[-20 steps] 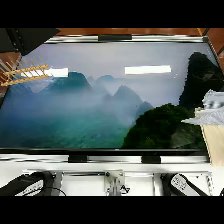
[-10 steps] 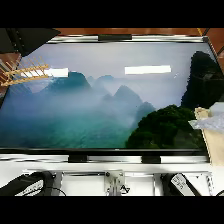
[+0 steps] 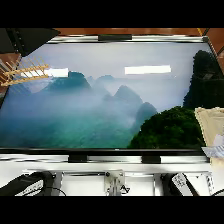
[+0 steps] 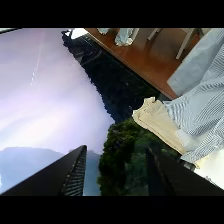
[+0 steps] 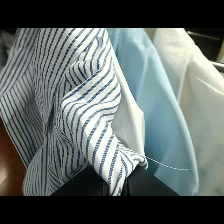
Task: Fold the shirts.
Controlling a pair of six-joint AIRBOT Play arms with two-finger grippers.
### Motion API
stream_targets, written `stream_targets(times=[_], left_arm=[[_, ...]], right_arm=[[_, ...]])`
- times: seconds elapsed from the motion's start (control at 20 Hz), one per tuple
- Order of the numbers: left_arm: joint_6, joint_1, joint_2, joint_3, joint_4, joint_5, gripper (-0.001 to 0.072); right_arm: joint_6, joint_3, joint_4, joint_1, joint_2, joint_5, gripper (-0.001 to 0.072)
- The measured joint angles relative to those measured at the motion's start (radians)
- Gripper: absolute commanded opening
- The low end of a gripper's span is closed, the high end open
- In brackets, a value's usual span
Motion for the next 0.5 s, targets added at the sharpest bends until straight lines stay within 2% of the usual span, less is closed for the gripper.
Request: stream_targets(times=[0.5], left_arm=[[0.000, 0.000, 0.003, 0.000, 0.000, 0.005, 0.0466]], right_arm=[[-0.082, 0.000, 0.202, -0.004, -0.117, -0.159, 0.0082]])
